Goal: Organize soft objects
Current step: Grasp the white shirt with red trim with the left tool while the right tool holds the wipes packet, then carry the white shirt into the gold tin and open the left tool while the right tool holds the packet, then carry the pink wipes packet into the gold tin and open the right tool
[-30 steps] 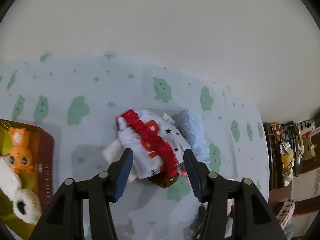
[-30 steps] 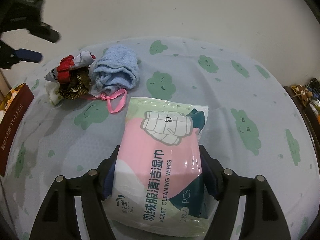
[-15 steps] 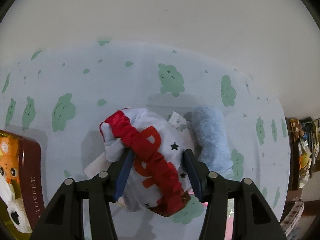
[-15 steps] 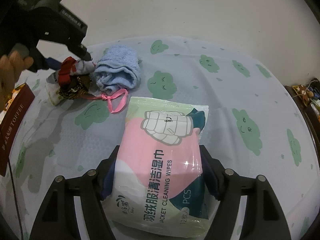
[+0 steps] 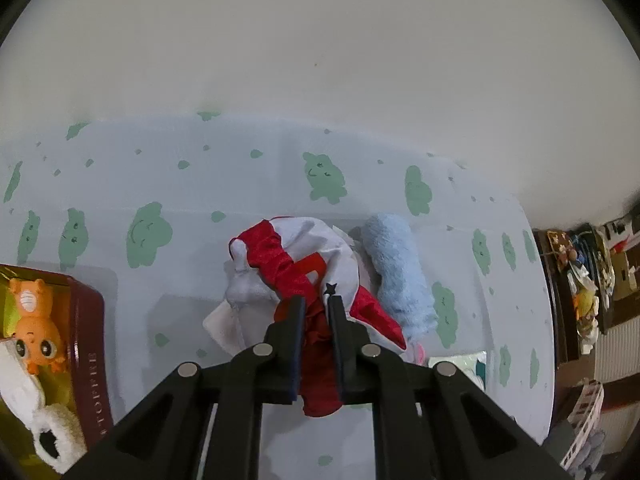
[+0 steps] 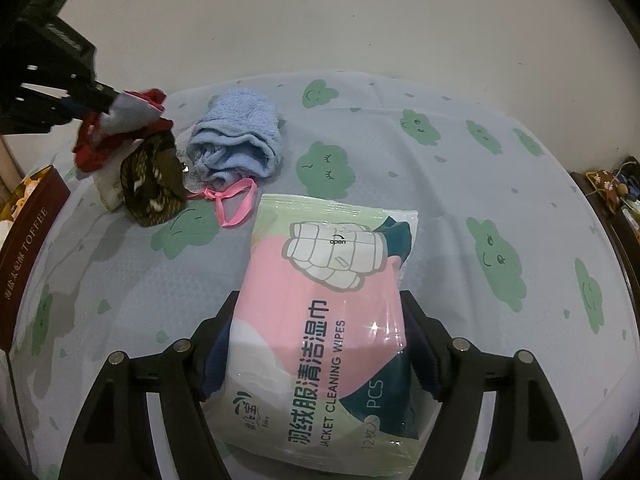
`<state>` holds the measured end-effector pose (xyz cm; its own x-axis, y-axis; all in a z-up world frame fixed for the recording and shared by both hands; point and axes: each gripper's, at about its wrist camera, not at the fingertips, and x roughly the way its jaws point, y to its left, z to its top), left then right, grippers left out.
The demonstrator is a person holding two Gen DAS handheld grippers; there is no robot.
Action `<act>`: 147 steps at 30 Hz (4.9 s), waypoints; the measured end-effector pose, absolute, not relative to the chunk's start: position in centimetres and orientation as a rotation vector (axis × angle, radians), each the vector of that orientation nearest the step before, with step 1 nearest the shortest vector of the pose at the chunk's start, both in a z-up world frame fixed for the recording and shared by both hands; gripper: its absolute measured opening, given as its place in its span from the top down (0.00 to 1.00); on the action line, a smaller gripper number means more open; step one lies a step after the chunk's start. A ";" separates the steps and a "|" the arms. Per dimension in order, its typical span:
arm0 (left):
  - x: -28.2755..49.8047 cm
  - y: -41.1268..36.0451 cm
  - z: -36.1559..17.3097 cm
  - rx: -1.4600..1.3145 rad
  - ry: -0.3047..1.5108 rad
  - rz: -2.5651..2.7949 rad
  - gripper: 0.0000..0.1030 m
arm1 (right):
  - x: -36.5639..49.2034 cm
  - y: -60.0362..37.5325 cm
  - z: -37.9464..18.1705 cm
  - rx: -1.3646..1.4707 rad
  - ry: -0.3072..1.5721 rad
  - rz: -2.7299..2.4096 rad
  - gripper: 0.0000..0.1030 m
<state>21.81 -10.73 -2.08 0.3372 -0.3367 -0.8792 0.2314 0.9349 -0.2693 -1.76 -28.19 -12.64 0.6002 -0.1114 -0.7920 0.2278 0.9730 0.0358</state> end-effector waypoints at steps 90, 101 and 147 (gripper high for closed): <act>7.9 23.2 -2.2 0.015 0.937 0.263 0.59 | -2.0 -26.5 -10.4 0.100 0.881 -0.194 0.42; 6.5 26.4 -3.8 -0.059 0.924 0.329 0.59 | -0.5 -18.3 -5.1 0.057 0.827 -0.015 0.42; 6.1 32.0 -4.6 -0.295 0.906 0.417 0.58 | 4.2 1.1 -4.0 0.073 0.841 0.430 0.16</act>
